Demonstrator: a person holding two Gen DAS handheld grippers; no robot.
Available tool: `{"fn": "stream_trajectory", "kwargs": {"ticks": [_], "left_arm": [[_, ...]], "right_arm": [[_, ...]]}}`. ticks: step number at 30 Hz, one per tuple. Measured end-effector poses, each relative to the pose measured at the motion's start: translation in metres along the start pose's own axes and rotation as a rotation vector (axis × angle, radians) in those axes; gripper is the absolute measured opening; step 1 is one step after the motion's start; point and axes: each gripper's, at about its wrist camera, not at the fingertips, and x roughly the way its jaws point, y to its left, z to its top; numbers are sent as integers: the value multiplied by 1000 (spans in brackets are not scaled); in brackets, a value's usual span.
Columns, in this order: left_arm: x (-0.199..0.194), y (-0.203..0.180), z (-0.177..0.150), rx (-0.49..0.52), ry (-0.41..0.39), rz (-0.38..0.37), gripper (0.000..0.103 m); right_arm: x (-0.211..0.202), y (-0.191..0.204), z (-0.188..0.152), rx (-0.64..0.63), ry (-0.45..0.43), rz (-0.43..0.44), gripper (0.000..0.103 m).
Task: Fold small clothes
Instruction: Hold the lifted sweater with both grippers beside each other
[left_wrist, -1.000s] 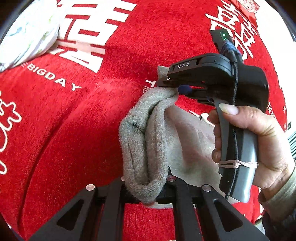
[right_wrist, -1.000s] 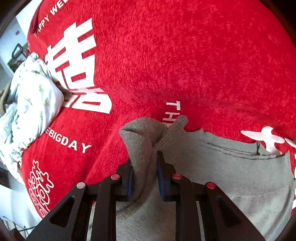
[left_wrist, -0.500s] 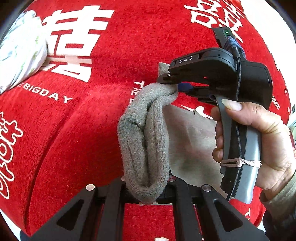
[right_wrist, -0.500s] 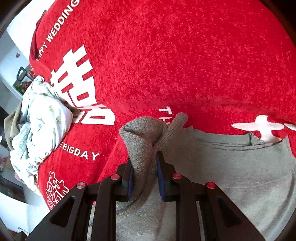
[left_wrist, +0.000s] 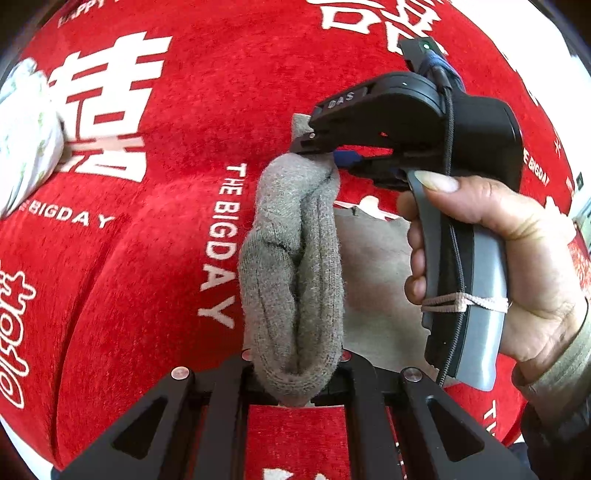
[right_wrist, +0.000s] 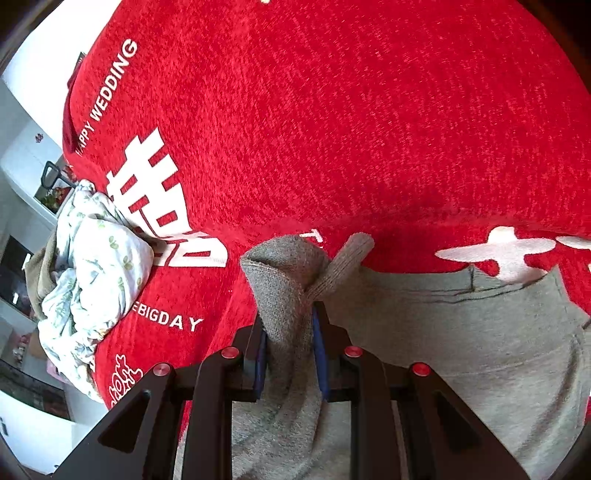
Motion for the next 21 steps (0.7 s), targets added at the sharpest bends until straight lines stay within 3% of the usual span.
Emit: {"fn": "stream_trajectory", "kwargs": {"ticks": [21], "left_arm": [[15,-76,-1,156,44,38,10]], "right_arm": [[-41,-60,1,73,-39,53,23]]}}
